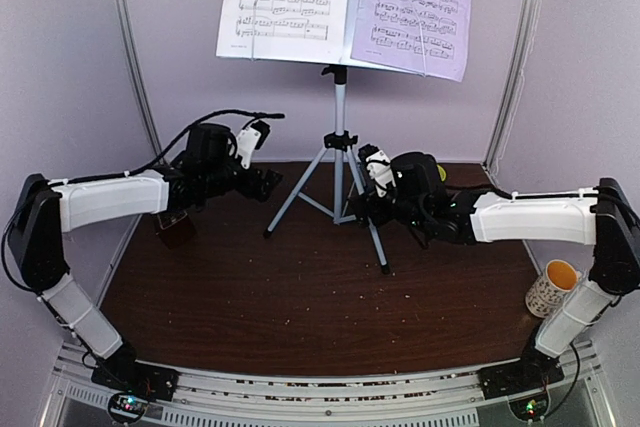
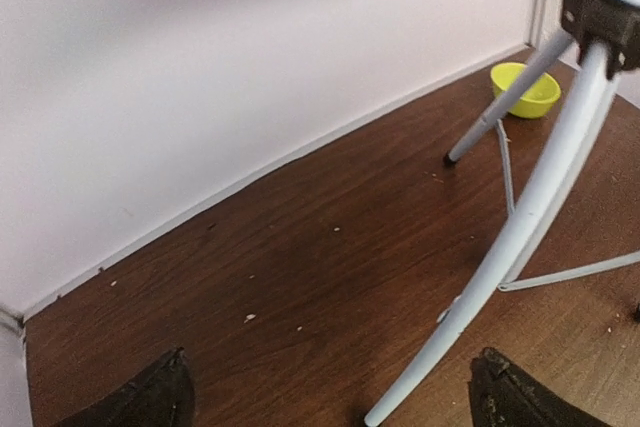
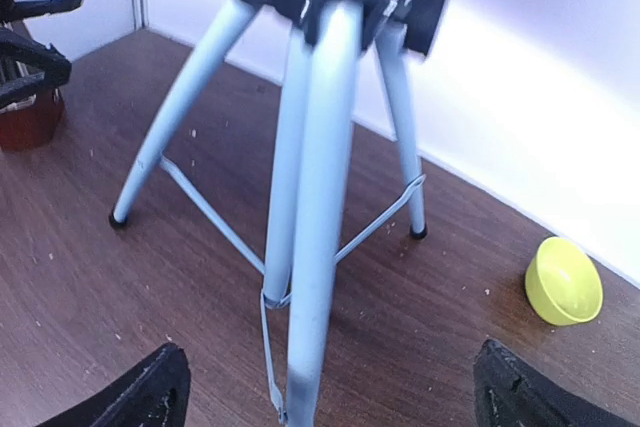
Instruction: Set up the instrument practice props
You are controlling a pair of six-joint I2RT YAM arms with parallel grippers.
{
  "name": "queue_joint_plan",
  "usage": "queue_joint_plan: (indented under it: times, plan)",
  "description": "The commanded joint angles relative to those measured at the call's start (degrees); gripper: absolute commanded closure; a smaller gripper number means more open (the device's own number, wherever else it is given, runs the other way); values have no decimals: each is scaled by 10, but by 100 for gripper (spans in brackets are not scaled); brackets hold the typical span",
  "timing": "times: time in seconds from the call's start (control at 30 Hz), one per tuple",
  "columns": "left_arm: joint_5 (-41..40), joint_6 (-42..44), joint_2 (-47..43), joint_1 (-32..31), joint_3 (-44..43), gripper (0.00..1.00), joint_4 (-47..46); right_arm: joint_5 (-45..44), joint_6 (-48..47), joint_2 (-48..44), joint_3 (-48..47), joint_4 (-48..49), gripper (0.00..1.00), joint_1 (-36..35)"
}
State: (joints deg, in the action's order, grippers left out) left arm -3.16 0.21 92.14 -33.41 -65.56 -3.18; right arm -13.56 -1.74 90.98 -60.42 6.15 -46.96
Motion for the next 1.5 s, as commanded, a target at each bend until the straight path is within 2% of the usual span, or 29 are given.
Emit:
queue_joint_plan:
  times: [0.0,0.2,0.37,0.43,0.5,0.67,0.87,1.13,1.47]
  plan:
    - [-120,-129,-66,38,-14,2,89,-29,3,-44,22,18,0,-6]
    - [-233,-298,-128,123,-31,2,242,-59,15,-79,44,30,0,-6]
    - [-341,-347,-135,150,-63,2,348,-81,19,-98,62,37,0,-6]
    - [-358,-377,-118,171,-89,2,409,-92,21,-105,66,37,0,-6]
    - [-358,-392,-106,192,-94,2,430,-113,24,-111,67,34,0,-6]
    - [-348,-384,-73,213,-103,2,427,-157,32,-123,68,29,0,-6]
    - [-322,-349,-42,214,-91,3,359,-208,65,-134,80,54,0,-5]
    - [-314,-350,-20,218,-79,5,317,-195,80,-137,82,47,0,-5]
    - [-333,-352,14,221,-68,23,302,-183,117,-134,62,14,0,-4]
